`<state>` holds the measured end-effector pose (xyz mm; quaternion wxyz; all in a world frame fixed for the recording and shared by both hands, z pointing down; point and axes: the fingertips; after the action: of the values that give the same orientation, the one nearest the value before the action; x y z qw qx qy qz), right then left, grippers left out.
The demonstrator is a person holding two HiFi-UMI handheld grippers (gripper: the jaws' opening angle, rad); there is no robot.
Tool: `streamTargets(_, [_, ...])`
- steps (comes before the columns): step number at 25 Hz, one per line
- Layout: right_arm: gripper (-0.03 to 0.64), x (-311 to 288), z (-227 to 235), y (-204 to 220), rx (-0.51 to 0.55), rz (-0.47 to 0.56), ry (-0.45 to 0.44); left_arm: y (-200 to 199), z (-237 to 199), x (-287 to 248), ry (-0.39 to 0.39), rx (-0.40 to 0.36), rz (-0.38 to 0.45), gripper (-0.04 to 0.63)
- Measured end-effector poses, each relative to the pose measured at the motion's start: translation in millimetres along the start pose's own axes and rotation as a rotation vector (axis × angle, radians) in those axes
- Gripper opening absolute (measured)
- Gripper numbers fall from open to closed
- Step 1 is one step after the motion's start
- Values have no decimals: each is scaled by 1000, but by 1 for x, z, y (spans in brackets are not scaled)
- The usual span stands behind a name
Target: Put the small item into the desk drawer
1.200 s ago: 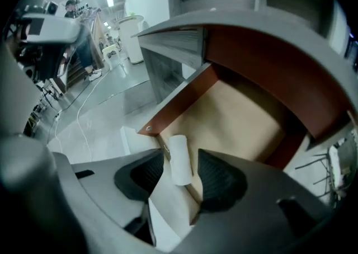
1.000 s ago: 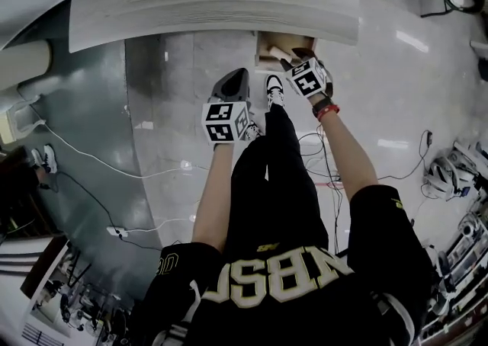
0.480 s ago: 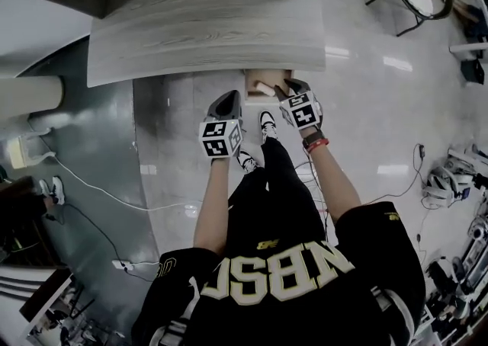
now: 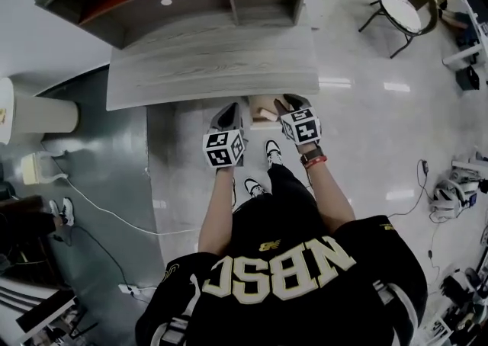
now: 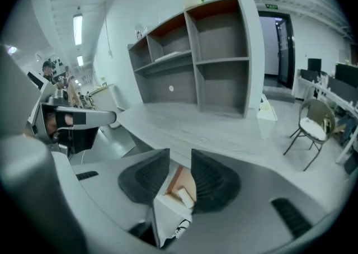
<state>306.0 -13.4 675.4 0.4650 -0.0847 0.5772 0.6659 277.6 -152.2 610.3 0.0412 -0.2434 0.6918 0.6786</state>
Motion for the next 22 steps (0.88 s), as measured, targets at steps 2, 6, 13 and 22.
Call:
streamTargets(2, [119,7,-6,-16,-16,38,-9,-14,-2,2,-1,-16,26,12])
streamTargets(6, [103,24,-17,-42,-53,96,-35,-40,-4,7,0,-47,70,12])
streamTargets(13, [62,54,-33,-87,-21,204,-40,-87,-6,17,8,-102,147,12])
streamTargets(22, [29,92,-44,-144,6,336,-26,-146,-9,30,7,-146,250,12])
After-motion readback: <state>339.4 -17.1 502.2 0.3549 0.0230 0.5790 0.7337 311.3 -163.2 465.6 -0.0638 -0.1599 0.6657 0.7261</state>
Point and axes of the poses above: the fingertips, and each gripper's own axes: x backward along the fingers, z to its right, y out of its underside, and after that the axes turned 15 degrees about -x, right-handed
